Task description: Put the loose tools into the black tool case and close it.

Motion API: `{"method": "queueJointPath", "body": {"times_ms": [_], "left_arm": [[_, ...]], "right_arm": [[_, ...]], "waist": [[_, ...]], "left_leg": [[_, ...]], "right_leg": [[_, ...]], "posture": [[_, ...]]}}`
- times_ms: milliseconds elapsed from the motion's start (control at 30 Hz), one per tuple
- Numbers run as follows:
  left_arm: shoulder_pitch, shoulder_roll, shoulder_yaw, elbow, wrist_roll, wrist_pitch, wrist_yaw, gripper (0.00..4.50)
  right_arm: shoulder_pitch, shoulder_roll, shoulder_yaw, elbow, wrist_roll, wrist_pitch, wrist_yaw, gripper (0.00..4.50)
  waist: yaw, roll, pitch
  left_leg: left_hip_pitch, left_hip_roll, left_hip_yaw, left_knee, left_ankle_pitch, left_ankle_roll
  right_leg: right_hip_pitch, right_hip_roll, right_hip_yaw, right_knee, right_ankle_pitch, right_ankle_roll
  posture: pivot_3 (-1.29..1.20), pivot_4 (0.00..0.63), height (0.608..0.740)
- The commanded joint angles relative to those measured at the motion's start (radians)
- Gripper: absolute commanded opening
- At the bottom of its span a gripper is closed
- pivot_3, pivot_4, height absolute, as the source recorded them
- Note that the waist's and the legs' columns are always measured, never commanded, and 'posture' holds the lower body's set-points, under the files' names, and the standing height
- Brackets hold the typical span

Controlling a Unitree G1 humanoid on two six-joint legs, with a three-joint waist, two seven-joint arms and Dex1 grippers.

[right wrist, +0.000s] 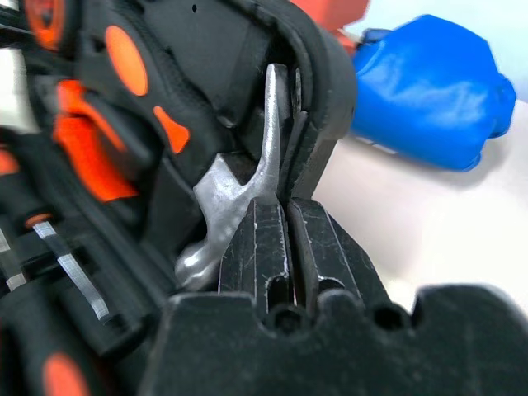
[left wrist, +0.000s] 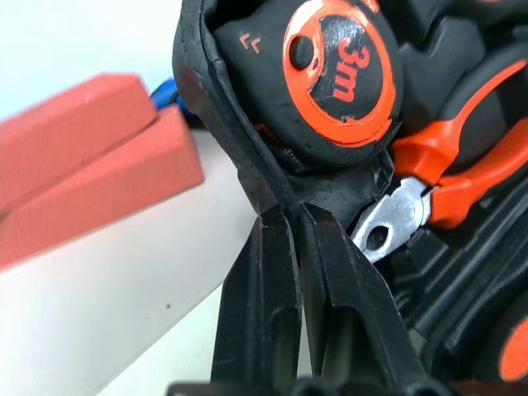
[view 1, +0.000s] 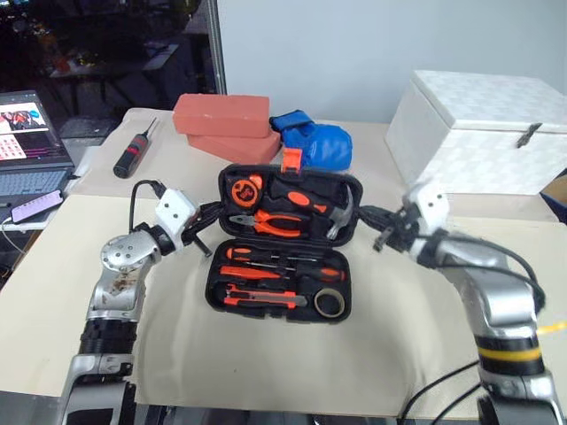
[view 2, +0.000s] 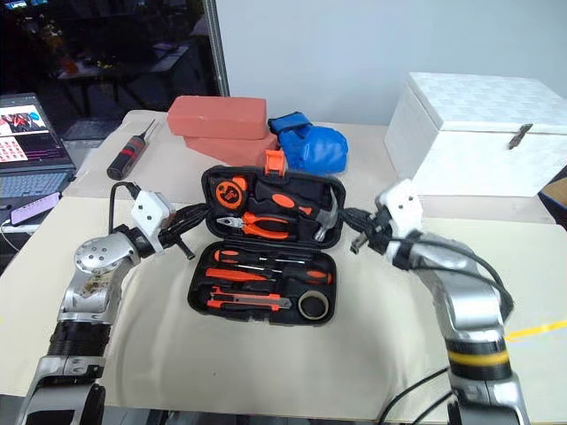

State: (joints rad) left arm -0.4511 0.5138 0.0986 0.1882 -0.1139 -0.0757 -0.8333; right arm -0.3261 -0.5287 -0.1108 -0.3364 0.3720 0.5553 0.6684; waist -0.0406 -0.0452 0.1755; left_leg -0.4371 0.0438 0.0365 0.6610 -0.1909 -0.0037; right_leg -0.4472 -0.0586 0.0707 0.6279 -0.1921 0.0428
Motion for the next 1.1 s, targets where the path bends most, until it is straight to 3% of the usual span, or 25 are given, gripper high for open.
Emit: {"method": "queueJointPath", "body": {"times_ms": [33, 67, 167, 233, 367, 433, 567, 767, 900, 967, 1100], "left_arm": [[0.054, 0.081, -0.082, -0.145, -0.089, 0.237, -0.154, 0.0], [0.061, 0.099, -0.079, -0.165, -0.113, 0.288, -0.164, 0.35], [0.153, 0.436, 0.005, -0.139, -0.265, 0.712, -0.411, 1.31], [0.155, 0.566, 0.033, -0.074, -0.306, 0.787, -0.504, 1.99], [0.056, 0.701, 0.051, 0.017, -0.398, 0.878, -0.682, 3.31], [0.031, 0.745, 0.052, -0.024, -0.485, 0.938, -0.758, 3.34], [0.084, 0.756, 0.046, -0.215, -0.599, 0.956, -0.78, 2.33], [0.088, 0.623, 0.062, -0.39, -0.659, 0.99, -0.633, 0.17], [0.066, 0.517, 0.041, -0.472, -0.676, 1.0, -0.509, 0.08], [0.02, 0.434, 0.001, -0.486, -0.65, 0.997, -0.415, 0.08], [-0.033, 0.361, -0.073, -0.453, -0.583, 0.975, -0.335, 0.08]], "right_arm": [[0.112, -0.082, 0.045, -0.264, 0.06, 0.001, 0.093, 0.05], [0.132, -0.102, 0.048, -0.284, 0.053, -0.002, 0.097, 0.01], [0.313, -0.211, -0.092, -0.415, 0.057, -0.015, 0.147, 0.93], [0.442, -0.304, -0.158, -0.473, 0.019, -0.049, 0.231, 1.57], [0.64, -0.392, -0.329, -0.508, 0.092, -0.019, 0.374, 1.61], [0.659, -0.391, -0.37, -0.522, 0.229, 0.047, 0.391, 1.17], [0.596, -0.417, -0.197, -0.589, 0.317, 0.111, 0.373, 0.02], [0.452, -0.415, 0.071, -0.585, 0.255, 0.158, 0.298, 0.0], [0.446, -0.404, 0.166, -0.559, 0.188, 0.168, 0.227, 0.0], [0.453, -0.394, 0.235, -0.525, 0.132, 0.189, 0.174, 0.0], [0.423, -0.367, 0.337, -0.493, 0.056, 0.188, 0.12, 0.0]], "waist": [[-0.003, 0.0, 0.0], [-0.004, 0.0, 0.0], [-0.013, -0.001, 0.0], [-0.029, 0.0, 0.001], [0.0, -0.004, 0.003], [0.009, -0.007, 0.002], [0.005, -0.006, 0.001], [0.004, -0.006, 0.002], [0.013, -0.006, 0.002], [0.025, -0.006, 0.002], [0.029, -0.006, 0.002]], "left_leg": [[0.003, 0.0, 0.0, 0.0, 0.0, 0.0], [0.007, 0.001, 0.0, 0.0, 0.0, 0.0], [0.022, 0.004, 0.003, 0.0, 0.0, -0.001], [0.028, 0.007, 0.003, -0.003, -0.002, -0.004], [0.032, 0.005, 0.003, -0.006, -0.006, -0.01], [0.031, 0.006, 0.002, -0.006, -0.006, -0.011], [0.03, 0.008, 0.004, -0.005, -0.007, -0.012], [0.027, 0.005, 0.012, -0.005, -0.007, -0.012], [0.019, 0.005, 0.012, -0.005, -0.002, -0.004], [0.017, 0.006, 0.01, -0.005, -0.003, -0.003], [0.013, 0.006, 0.007, -0.001, -0.003, -0.003]], "right_leg": [[0.003, 0.001, 0.0, 0.0, -0.001, 0.0], [0.007, 0.001, -0.001, 0.0, -0.003, 0.001], [0.018, 0.001, -0.001, 0.001, -0.014, -0.005], [0.02, 0.003, -0.002, 0.002, -0.017, -0.011], [0.02, -0.001, -0.005, 0.002, -0.018, -0.012], [0.016, -0.001, -0.007, 0.0, -0.018, -0.013], [0.02, -0.006, -0.007, -0.006, -0.018, -0.013], [0.017, -0.015, -0.013, -0.005, -0.018, -0.012], [0.009, -0.012, -0.014, -0.001, -0.018, -0.008], [0.008, -0.01, -0.014, 0.001, -0.019, -0.007], [0.007, -0.007, -0.012, 0.001, -0.017, -0.004]], "posture": [[0.0, 0.15, 0.74], [0.0, 0.15, 0.74], [0.0, 0.15, 0.74], [0.0, 0.15, 0.74], [0.0, 0.15, 0.74], [0.0, 0.15, 0.74], [0.0, 0.15, 0.74], [0.0, 0.15, 0.74], [0.0, 0.15, 0.74], [0.0, 0.15, 0.74], [0.0, 0.15, 0.74]]}}
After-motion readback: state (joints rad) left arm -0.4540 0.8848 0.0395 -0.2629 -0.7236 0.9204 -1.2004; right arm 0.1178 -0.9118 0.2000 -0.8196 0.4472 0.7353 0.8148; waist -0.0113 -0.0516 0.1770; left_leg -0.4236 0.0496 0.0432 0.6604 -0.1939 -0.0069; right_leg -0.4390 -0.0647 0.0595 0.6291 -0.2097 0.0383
